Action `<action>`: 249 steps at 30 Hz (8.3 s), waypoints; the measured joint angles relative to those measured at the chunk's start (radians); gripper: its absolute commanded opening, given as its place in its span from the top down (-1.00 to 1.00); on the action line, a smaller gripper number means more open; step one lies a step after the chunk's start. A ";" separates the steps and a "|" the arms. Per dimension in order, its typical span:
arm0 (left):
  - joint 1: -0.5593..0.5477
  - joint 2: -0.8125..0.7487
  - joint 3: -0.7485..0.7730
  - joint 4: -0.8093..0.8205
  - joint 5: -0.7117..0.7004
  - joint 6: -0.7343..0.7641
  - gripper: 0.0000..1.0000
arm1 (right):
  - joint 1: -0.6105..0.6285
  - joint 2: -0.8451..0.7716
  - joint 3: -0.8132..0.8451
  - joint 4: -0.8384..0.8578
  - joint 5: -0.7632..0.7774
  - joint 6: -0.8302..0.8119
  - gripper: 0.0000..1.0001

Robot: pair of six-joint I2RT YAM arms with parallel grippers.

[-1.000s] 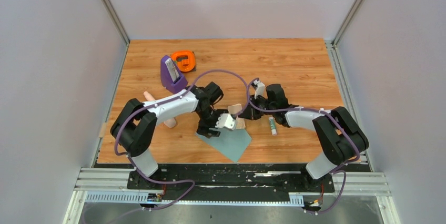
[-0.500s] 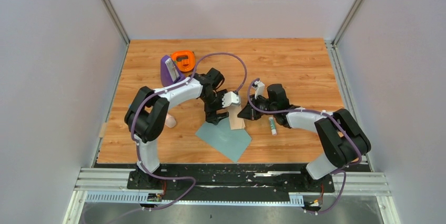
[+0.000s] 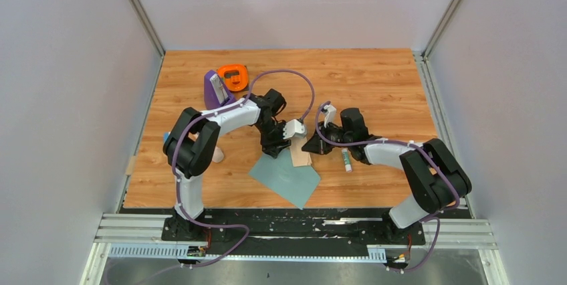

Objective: Place the letter into the envelope and seal it

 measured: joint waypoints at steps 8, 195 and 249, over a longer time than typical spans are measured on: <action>-0.002 0.008 0.000 0.000 0.019 0.005 1.00 | -0.008 0.000 -0.008 0.010 -0.015 -0.001 1.00; 0.228 -0.247 0.024 -0.124 0.368 -0.117 1.00 | 0.359 -0.218 0.261 -0.477 0.387 -0.979 -0.54; 0.262 -0.420 0.269 -0.144 0.229 -0.212 -0.59 | 0.061 -0.016 0.513 -0.616 -0.215 -0.239 1.00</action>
